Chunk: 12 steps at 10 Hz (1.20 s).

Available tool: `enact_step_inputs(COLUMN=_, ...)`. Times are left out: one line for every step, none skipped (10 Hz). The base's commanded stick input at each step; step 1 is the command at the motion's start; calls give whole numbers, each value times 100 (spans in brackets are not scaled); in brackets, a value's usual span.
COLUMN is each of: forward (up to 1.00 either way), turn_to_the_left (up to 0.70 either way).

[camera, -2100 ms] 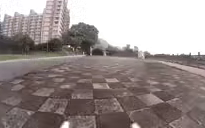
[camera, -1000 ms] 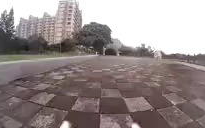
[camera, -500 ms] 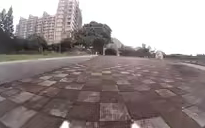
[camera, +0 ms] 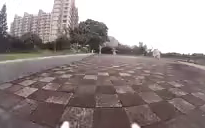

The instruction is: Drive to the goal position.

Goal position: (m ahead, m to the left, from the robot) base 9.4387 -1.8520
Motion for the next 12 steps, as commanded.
enact_step_inputs(forward=100, turn_to_the_left=0)
enact_step_inputs(forward=100, turn_to_the_left=0)
enact_step_inputs(forward=100, turn_to_the_left=0)
enact_step_inputs(forward=100, turn_to_the_left=-4)
enact_step_inputs(forward=100, turn_to_the_left=-28)
enact_step_inputs(forward=100, turn_to_the_left=-33)
enact_step_inputs(forward=100, turn_to_the_left=-14)
enact_step_inputs(forward=100, turn_to_the_left=0)
enact_step_inputs(forward=100, turn_to_the_left=0)
enact_step_inputs(forward=100, turn_to_the_left=0)
enact_step_inputs(forward=100, turn_to_the_left=0)
enact_step_inputs(forward=100, turn_to_the_left=0)
